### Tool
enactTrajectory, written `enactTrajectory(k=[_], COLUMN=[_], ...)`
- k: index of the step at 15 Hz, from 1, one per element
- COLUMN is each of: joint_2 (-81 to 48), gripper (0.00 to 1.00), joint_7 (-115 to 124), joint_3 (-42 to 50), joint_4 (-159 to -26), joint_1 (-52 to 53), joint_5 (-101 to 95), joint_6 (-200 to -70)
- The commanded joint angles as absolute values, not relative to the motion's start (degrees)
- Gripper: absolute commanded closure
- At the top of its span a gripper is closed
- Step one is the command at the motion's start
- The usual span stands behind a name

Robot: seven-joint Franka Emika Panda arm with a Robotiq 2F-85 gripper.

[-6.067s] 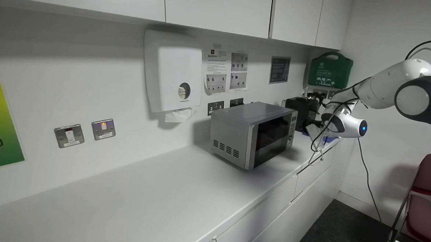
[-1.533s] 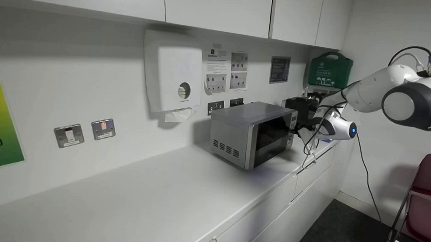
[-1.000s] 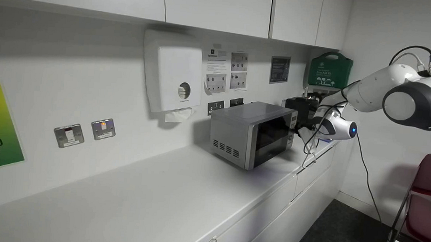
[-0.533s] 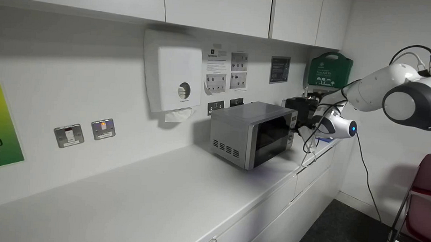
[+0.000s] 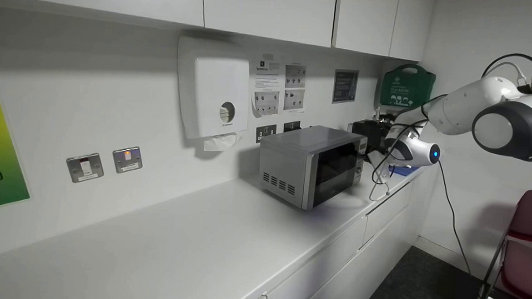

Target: Press a button on the right side of the microwave

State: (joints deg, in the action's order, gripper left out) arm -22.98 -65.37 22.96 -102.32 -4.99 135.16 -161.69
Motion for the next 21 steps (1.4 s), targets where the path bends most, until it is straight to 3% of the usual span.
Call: enactTrajectory(k=[1,7,11,14,18,21], joint_2=[-20.95,-14.22,-10.75,-7.91,-10.88,-6.30], gripper=[1.00,1.00,1.00,1.00,1.00,1.00], joint_7=[-60.76,-37.86,-23.39,-13.31,1.65,16.53], joint_3=[21.66,16.52,15.75,25.43,41.42,49.19], joint_4=[-103.20,-119.74,-132.88,-141.18,-142.37,-142.16], joint_1=[-5.19,-5.18,-6.73,-0.05,10.94,15.34], joint_5=[131.66,101.26,81.93,67.31,47.47,32.46], joint_6=[-163.01,-176.94,-174.37,-166.94,-154.62,-154.60])
